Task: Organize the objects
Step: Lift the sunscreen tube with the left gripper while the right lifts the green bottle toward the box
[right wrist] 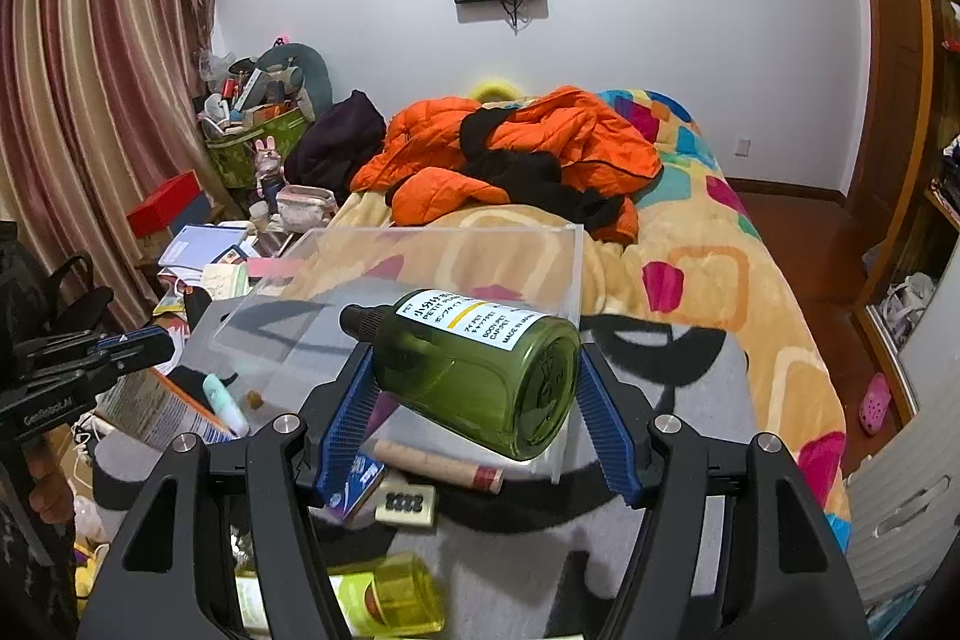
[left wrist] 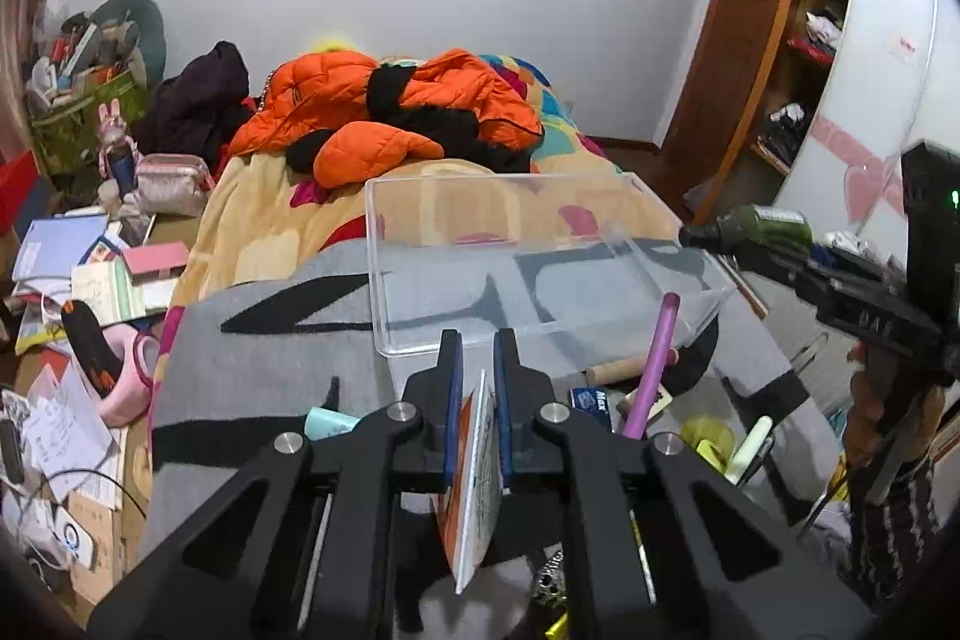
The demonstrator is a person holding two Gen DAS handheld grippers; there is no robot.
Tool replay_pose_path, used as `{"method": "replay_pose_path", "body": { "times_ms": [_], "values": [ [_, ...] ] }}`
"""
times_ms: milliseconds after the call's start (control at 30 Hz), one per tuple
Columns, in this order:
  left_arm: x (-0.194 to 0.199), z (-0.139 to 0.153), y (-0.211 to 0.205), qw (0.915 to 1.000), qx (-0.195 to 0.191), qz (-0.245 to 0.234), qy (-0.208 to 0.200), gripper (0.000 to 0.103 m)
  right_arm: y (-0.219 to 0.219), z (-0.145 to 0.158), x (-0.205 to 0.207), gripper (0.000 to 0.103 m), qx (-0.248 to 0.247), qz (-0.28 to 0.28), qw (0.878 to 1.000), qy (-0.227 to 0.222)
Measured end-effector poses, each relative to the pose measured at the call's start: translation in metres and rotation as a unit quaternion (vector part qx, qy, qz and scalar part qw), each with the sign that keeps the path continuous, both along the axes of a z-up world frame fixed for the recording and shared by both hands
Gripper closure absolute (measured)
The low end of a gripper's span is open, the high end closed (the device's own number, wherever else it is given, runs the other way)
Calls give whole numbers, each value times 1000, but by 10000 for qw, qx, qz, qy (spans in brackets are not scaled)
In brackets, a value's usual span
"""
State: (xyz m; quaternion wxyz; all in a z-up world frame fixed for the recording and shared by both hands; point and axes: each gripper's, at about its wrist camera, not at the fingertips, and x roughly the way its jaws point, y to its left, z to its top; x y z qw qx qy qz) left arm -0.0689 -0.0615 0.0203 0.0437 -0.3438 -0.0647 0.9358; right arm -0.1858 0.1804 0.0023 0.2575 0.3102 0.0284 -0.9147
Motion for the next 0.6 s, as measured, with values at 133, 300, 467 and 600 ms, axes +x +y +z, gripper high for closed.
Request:
{"method": "replay_pose_path", "body": {
  "times_ms": [133, 300, 467, 600],
  "values": [
    [-7, -15, -7, 9990, 208, 11, -398, 86, -7, -1, -13, 41, 83, 50, 9999, -31],
    [-7, -48, -9, 9963, 217, 35, -830, 74, -19, -3, -34, 41, 159, 163, 9996, -170],
    [4, -65, -7, 9957, 261, 65, -882, 69, -32, -12, -50, 41, 287, 297, 9986, -338],
    [10, -64, -5, 9963, 309, 115, -796, 70, -43, -21, -61, 41, 343, 409, 9970, -561]
  ]
}}
